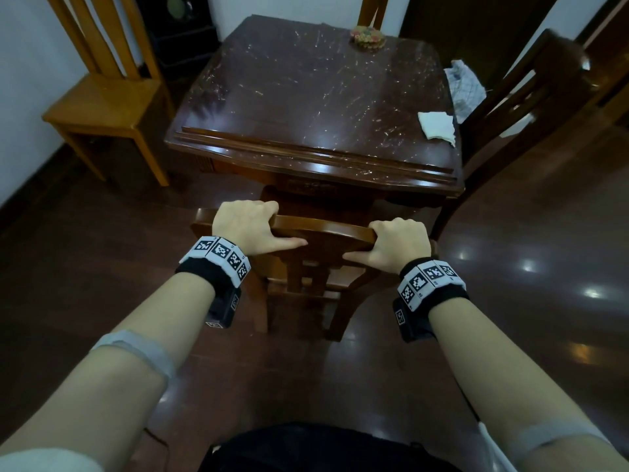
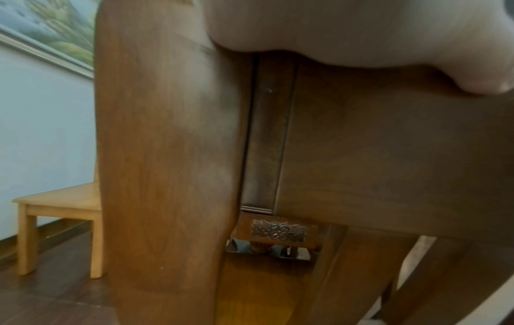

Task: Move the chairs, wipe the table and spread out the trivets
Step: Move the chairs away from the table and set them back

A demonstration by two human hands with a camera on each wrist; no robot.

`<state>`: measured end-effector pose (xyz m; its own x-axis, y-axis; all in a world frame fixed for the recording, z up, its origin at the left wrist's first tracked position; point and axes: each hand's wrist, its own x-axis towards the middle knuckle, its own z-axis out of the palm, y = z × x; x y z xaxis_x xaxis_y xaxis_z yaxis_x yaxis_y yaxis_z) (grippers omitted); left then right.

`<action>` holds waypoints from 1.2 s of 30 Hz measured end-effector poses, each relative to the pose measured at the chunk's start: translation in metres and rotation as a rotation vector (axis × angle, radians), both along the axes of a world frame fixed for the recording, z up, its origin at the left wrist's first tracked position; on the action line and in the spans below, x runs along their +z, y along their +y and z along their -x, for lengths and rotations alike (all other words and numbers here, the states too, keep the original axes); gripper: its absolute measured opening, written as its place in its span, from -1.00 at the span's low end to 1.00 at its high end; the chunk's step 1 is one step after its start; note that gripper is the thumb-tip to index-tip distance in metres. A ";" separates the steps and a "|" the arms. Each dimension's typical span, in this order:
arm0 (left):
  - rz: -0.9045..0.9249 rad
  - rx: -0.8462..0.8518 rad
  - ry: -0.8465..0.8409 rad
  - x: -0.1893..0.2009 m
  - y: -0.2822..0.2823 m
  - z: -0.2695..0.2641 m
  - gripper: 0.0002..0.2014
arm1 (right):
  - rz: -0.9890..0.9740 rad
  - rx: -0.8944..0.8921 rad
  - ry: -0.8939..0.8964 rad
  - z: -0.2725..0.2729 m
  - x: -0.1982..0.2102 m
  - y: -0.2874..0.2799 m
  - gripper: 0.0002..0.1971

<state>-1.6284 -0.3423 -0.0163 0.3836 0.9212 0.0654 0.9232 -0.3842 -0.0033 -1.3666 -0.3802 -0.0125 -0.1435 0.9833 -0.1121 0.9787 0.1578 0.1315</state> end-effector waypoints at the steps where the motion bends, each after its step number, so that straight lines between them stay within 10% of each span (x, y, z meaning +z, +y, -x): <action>1: 0.000 -0.001 0.000 0.000 0.004 0.000 -0.21 | 0.000 -0.003 0.003 0.000 -0.001 0.004 -0.32; 36: 0.042 0.007 0.045 0.000 0.087 0.015 -0.19 | -0.005 -0.020 0.040 0.017 -0.004 0.074 -0.37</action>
<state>-1.6433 -0.2555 -0.0163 0.3789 0.9254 0.0094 0.9252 -0.3785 -0.0285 -1.3833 -0.3066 -0.0164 -0.1279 0.9865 -0.1022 0.9861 0.1375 0.0930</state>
